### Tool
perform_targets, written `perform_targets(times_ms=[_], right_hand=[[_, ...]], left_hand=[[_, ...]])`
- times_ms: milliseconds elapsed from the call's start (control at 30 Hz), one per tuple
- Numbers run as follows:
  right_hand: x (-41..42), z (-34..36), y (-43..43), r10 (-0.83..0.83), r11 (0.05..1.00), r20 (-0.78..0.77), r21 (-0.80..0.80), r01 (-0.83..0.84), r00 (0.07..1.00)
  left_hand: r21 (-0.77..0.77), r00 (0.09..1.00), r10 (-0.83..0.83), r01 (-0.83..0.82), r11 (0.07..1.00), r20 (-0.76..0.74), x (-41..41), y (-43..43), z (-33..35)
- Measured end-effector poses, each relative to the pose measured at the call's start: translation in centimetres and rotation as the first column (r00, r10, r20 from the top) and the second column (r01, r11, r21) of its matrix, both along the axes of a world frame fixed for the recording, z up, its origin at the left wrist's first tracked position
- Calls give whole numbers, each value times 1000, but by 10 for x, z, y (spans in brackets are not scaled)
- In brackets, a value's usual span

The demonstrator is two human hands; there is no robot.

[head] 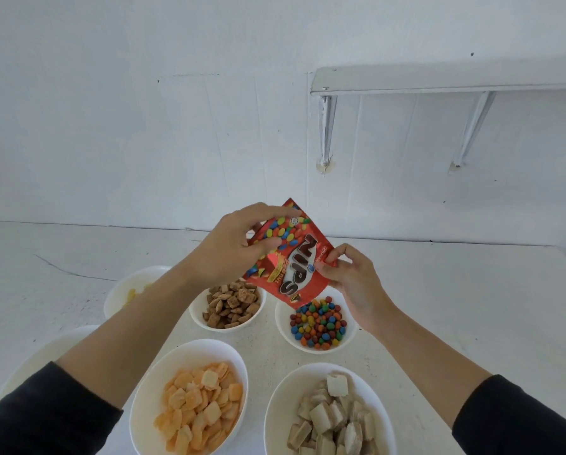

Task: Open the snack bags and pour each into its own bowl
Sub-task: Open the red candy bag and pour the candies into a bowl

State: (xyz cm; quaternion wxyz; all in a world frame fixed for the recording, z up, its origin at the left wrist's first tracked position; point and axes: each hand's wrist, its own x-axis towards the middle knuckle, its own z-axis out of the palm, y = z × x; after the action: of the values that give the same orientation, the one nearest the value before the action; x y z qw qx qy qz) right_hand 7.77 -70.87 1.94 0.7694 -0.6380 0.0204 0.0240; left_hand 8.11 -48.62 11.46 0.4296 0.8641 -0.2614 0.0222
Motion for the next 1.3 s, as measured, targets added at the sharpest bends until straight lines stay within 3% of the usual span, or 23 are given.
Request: perform_targets(times_ms=[200, 300, 367, 433, 567, 700, 933, 1033, 1167, 1300], right_hand=[[2, -9, 3, -45, 978, -172, -209, 8, 984], [4, 3, 6, -159, 900, -71, -420, 115, 985], [2, 11, 7, -165, 864, 66, -471, 177, 984], [0, 19, 7, -80, 866, 175, -476, 155, 981], [1, 31, 10, 180, 831, 198, -555, -41, 963], [4, 28, 12, 262, 764, 238, -643, -51, 935], [11, 25, -6, 299, 670, 86, -728, -145, 950], [10, 27, -15, 278, 726, 61, -667, -168, 959], [3, 26, -17, 143, 927, 27, -354, -125, 989], [-7, 21, -4, 155, 981, -32, -114, -158, 987]], left_hand=[[59, 999, 29, -27, 998, -31, -2, -4, -19], [35, 1000, -7, 8, 999, -22, -3, -6, -15], [34, 1000, -11, 11, 999, -11, -4, -7, -12], [68, 999, -12, 9, 998, 41, -7, -9, -13], [62, 980, -31, 20, 998, 196, -13, -14, -18], [62, 953, -18, -1, 998, 304, -17, -17, -18], [-199, 983, 117, -87, 976, 140, -22, -6, -23], [-394, 978, 207, -194, 898, -9, -29, -4, -30], [-565, 929, 360, -344, 750, -88, -36, -6, -39], [-675, 888, 416, -430, 600, -196, -44, -14, -50]])
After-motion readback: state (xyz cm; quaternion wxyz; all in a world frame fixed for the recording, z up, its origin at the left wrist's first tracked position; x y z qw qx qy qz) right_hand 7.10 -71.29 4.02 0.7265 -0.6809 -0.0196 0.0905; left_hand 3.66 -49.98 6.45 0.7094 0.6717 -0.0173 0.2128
